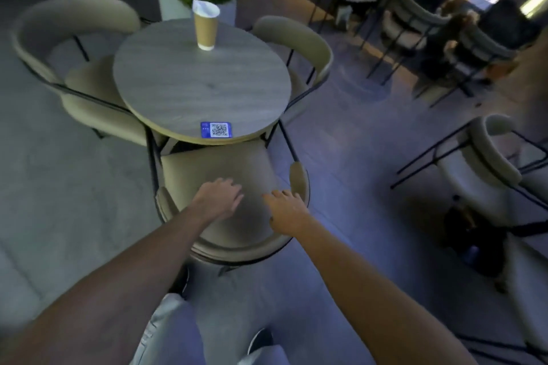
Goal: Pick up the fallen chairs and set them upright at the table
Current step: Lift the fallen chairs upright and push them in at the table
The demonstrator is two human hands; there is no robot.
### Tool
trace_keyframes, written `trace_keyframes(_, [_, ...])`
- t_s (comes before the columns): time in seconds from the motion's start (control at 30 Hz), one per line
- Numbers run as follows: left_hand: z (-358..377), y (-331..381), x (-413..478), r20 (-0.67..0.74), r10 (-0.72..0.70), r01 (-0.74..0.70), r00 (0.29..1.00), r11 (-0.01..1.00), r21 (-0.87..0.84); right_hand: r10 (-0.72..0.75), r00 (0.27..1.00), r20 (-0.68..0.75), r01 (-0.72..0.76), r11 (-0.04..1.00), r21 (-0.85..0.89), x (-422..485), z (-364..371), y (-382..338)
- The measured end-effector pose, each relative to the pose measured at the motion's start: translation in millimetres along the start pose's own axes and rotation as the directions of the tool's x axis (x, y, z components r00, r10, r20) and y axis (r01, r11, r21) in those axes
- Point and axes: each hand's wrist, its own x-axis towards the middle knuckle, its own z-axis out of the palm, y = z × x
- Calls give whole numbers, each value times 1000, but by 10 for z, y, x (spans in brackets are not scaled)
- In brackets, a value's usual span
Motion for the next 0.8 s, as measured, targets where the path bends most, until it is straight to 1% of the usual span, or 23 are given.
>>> trace_keyframes(0.1, [137,221,-235,53,-105,107,993,993,-42,-97,995,20,98,995,-20,-124,145,72])
trace_keyframes(0.2, [225,406,-438,88,-169,174,982,983,-58,-151,988,18,151,988,-23,-203,285,123])
trace_keyframes(0.33, [427,546,-646,115,-202,207,973,978,-35,-201,979,25,201,979,-16,-177,526,175])
trace_keyframes(0.47, [654,527,-706,144,-226,229,963,973,-2,-255,967,10,255,967,-25,-21,707,167])
trace_keyframes(0.53, [790,497,-726,186,-239,243,953,970,0,-268,963,31,269,963,-28,64,789,151])
trace_keyframes(0.6, [926,467,-748,228,-234,236,945,972,19,-271,961,57,272,962,-21,129,828,146])
trace_keyframes(0.67, [1051,460,-772,243,-201,184,949,979,91,-265,961,82,266,964,7,181,837,180])
trace_keyframes(0.73, [1150,483,-789,223,-169,139,960,980,145,-253,959,130,251,968,30,195,844,236])
trace_keyframes(0.8, [1192,503,-775,189,-163,130,968,976,177,-241,949,203,245,970,7,198,886,282])
